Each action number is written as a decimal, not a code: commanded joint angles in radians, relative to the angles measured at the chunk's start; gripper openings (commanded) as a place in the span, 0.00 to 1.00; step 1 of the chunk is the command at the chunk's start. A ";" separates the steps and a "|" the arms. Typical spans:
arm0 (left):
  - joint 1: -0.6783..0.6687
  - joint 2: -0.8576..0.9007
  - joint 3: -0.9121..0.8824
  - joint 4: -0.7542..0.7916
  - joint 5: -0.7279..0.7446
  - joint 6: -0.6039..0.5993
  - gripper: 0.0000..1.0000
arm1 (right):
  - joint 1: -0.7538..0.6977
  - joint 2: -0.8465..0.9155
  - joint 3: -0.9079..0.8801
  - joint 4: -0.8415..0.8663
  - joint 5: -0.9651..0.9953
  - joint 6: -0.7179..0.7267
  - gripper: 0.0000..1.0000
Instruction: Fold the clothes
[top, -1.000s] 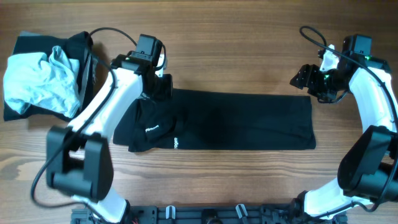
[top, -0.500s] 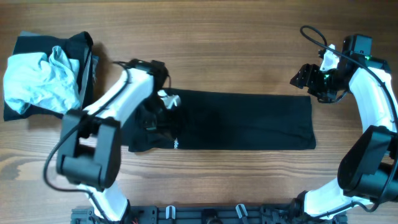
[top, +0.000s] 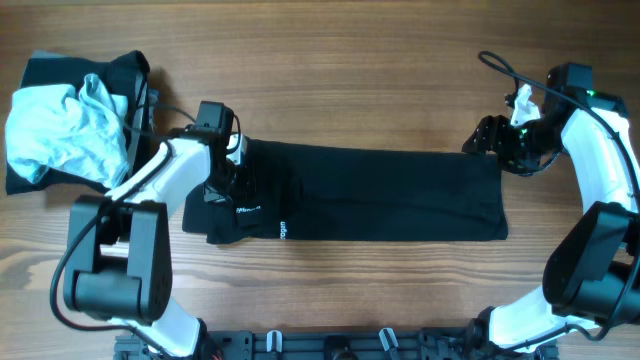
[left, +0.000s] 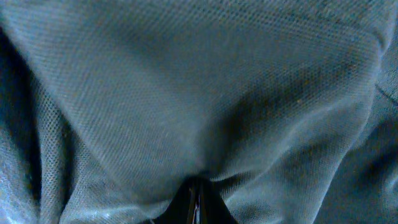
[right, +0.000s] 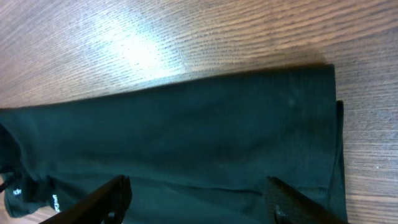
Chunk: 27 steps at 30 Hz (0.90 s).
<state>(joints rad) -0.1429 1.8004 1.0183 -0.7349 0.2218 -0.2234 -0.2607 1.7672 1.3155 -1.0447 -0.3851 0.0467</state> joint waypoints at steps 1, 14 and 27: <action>0.027 0.029 -0.094 0.151 -0.190 -0.141 0.04 | -0.002 -0.025 0.002 -0.001 -0.014 -0.018 0.73; 0.269 0.106 -0.105 0.339 -0.226 -0.200 0.04 | 0.002 0.160 -0.002 0.013 0.024 -0.026 0.70; 0.269 0.106 -0.105 0.315 -0.184 -0.200 0.07 | 0.105 0.232 -0.412 0.285 -0.211 -0.069 0.59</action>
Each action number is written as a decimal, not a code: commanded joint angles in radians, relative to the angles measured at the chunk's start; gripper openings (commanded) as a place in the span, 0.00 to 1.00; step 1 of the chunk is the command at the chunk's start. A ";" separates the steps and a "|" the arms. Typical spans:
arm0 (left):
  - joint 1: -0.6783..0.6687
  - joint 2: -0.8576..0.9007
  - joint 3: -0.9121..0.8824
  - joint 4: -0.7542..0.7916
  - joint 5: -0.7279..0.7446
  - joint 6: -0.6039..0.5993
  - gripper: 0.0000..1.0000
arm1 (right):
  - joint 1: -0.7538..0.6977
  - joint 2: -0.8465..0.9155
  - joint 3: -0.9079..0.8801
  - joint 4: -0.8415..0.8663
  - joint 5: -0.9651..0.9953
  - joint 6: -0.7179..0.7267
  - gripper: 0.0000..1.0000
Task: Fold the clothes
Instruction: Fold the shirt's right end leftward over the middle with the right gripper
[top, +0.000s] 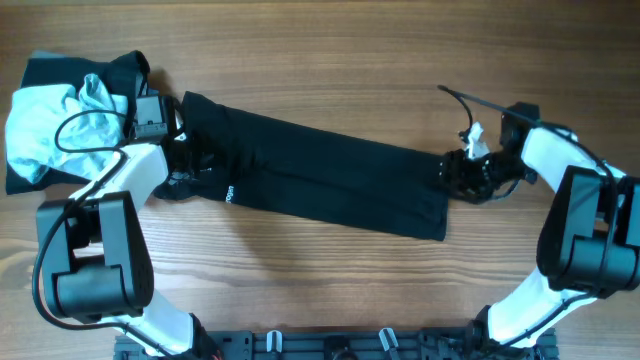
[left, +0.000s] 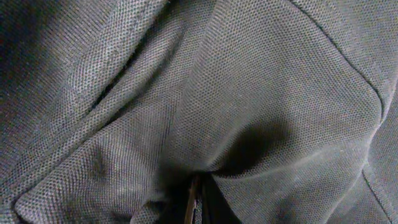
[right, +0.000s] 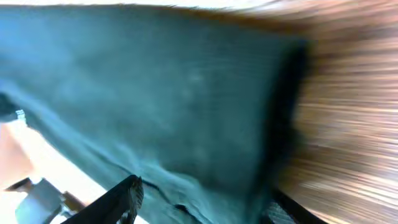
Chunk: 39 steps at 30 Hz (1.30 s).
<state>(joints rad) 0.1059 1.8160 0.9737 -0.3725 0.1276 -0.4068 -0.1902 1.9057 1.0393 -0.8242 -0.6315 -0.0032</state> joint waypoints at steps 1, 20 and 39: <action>0.021 0.090 -0.060 -0.054 -0.090 -0.016 0.07 | 0.034 0.093 -0.150 0.085 0.019 -0.020 0.58; 0.021 -0.182 0.059 -0.163 0.232 0.063 0.69 | -0.281 -0.232 0.155 0.019 0.210 0.082 0.04; 0.021 -0.354 0.059 -0.187 0.232 0.093 0.74 | 0.324 -0.078 0.367 -0.012 0.209 0.429 0.05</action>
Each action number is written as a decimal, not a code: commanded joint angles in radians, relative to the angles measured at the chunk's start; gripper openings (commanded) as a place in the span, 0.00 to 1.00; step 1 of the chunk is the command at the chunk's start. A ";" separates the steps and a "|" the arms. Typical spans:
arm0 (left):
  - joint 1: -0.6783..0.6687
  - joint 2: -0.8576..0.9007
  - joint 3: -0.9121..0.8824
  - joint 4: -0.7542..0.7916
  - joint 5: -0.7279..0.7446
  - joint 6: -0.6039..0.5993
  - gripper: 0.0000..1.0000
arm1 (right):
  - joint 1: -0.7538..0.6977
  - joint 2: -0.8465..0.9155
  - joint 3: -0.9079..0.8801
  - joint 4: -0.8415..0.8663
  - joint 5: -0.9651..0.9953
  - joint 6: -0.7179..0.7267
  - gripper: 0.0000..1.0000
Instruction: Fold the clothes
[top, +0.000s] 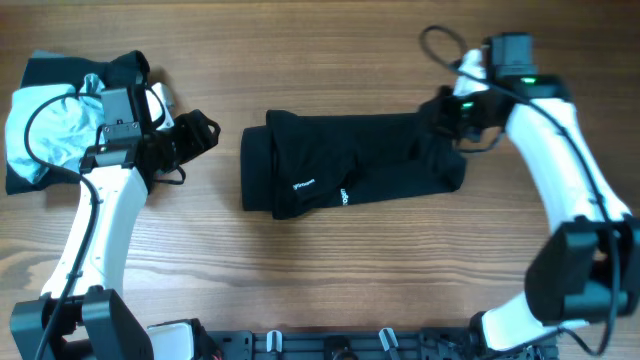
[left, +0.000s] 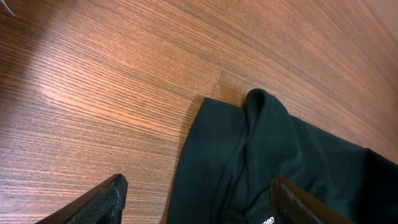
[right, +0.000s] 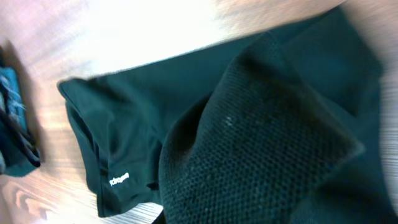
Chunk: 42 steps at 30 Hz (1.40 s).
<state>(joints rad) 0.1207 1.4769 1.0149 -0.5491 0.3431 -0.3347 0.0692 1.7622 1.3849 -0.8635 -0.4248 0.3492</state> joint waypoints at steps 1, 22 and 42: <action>0.006 -0.014 0.018 -0.014 0.016 0.021 0.74 | 0.097 0.085 0.021 0.041 -0.016 0.077 0.05; -0.078 -0.014 0.018 -0.046 0.011 0.074 0.76 | 0.234 0.121 -0.093 0.063 0.053 -0.161 0.50; -0.078 -0.014 0.018 -0.045 0.011 0.075 0.78 | 0.179 0.010 -0.129 0.071 -0.063 -0.150 0.12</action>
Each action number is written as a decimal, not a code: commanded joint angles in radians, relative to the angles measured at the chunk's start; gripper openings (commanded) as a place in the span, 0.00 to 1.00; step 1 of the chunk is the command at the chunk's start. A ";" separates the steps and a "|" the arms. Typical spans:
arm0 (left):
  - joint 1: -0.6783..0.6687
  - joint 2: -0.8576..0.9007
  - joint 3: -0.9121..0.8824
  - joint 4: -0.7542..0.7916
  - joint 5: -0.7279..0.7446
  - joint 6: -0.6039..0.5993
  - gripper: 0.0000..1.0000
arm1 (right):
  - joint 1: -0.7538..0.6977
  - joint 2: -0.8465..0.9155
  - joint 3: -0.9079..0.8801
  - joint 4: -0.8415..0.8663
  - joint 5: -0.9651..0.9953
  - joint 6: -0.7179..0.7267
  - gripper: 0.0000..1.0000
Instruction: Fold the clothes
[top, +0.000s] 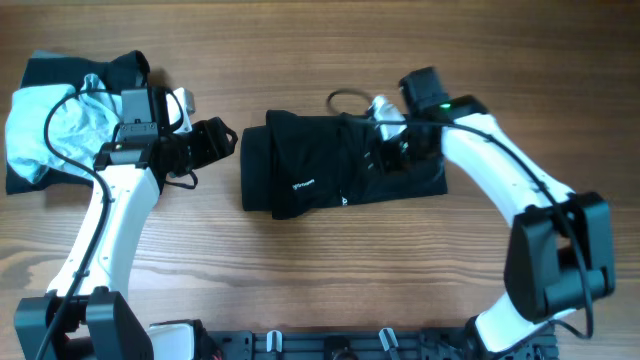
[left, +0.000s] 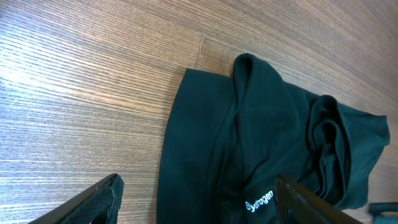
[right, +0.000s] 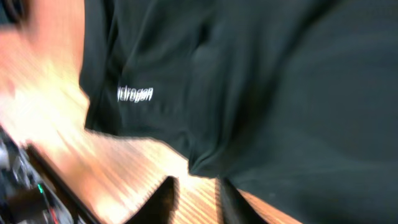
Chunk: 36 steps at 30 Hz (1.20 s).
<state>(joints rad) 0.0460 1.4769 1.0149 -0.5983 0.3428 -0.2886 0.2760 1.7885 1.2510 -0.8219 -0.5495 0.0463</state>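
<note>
A black garment (top: 330, 165) lies folded into a short rectangle at the table's middle, white lettering on its front half. In the left wrist view the garment (left: 249, 137) shows a lumpy top fold. My left gripper (top: 214, 140) hovers open just left of it, its fingers (left: 99, 200) spread wide over the garment's left edge. My right gripper (top: 384, 152) sits low over the garment's right-middle. The blurred right wrist view shows its fingers (right: 158, 199) slightly apart over bare wood, just past the cloth's front edge (right: 199, 163), holding nothing.
A pile of clothes sits at the far left: a pale blue-white garment (top: 55, 125) on top of a black one (top: 35, 70). The wooden table (top: 320, 270) stretches bare in front. A cable (top: 345, 97) loops off my right arm above the garment.
My right gripper, then shut on the garment's raised right end, has let go and now sits lower and further left over the cloth. The garment lies flatter and slightly shorter. Left gripper edged right.
The garment lay stretched long, my left gripper shut on its left end, the right open near its right end. Then it lay slanted further left. Later it was half as long, left gripper open and clear, right gripper holding cloth. Now both are off it.
</note>
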 joint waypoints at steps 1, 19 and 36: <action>-0.003 -0.014 0.018 0.008 0.012 0.036 0.78 | -0.027 -0.007 0.005 0.054 0.076 0.169 0.04; -0.003 -0.014 0.018 0.014 0.013 0.047 0.77 | -0.171 0.068 0.050 0.107 0.371 0.300 0.04; -0.237 -0.003 0.018 0.052 -0.027 0.076 0.84 | -0.323 0.085 0.061 0.123 0.225 0.050 0.72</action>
<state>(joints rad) -0.1898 1.4769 1.0149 -0.5476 0.3679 -0.2325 -0.0242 1.9278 1.3025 -0.6228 -0.2996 0.2192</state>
